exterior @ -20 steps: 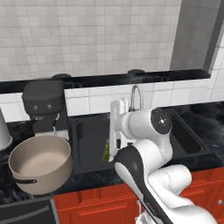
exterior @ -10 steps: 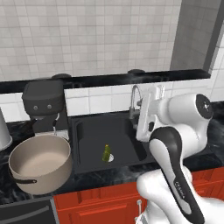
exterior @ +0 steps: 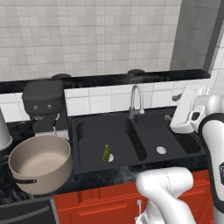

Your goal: Dump the cucumber from the pot into the sink. Then turn on the water and wash the cucumber. Then turn off the water and put the cucumber back in the pot.

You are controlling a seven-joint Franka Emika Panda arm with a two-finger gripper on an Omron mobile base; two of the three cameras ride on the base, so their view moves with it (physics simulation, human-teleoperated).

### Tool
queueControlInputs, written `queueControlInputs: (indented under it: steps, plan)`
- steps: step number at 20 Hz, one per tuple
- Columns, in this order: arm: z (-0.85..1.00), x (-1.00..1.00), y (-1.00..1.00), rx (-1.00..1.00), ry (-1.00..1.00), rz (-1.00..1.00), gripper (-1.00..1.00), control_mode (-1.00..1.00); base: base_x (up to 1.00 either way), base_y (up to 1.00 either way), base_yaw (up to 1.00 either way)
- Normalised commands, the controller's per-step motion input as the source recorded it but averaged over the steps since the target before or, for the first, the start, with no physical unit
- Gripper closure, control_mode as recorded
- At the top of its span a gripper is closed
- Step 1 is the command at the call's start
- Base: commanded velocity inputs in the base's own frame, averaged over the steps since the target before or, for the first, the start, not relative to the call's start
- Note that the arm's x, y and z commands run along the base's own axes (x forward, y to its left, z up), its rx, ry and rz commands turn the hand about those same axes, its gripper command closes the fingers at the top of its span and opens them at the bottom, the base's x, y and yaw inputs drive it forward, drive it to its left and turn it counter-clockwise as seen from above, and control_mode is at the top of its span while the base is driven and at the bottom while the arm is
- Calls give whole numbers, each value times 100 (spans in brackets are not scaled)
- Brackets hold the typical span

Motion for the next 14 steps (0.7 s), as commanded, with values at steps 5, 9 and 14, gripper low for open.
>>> queueControlInputs:
  steps: [5,9,14]
  plan:
    - [0,0,-82,26,7,0,-100,-100,0,0,0]
    - [0,1,-69,15,6,0,-100,-100,0,0,0]
    - [0,21,-52,13,9,0,-100,-100,0,0,0]
